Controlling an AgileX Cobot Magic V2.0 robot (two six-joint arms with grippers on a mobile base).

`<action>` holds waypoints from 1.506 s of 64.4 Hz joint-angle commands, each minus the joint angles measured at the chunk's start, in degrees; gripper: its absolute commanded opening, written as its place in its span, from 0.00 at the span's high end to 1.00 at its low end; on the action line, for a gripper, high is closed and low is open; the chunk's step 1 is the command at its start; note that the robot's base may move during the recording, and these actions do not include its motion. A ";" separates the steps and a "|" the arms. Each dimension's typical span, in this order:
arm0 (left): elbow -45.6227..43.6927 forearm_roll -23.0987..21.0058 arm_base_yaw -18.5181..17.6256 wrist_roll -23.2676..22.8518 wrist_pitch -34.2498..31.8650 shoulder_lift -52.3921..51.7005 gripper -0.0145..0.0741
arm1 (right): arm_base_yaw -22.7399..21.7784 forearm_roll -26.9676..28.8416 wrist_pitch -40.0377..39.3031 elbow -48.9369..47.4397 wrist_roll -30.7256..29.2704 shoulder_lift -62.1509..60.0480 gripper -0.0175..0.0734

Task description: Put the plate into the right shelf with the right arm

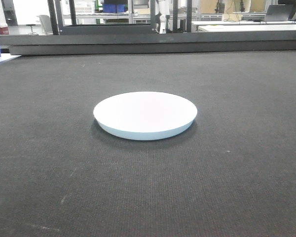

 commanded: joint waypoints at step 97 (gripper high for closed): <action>0.49 -0.12 -0.32 -0.14 -4.70 -0.62 0.89 | 6.47 -2.40 12.49 -39.90 -0.30 43.34 0.12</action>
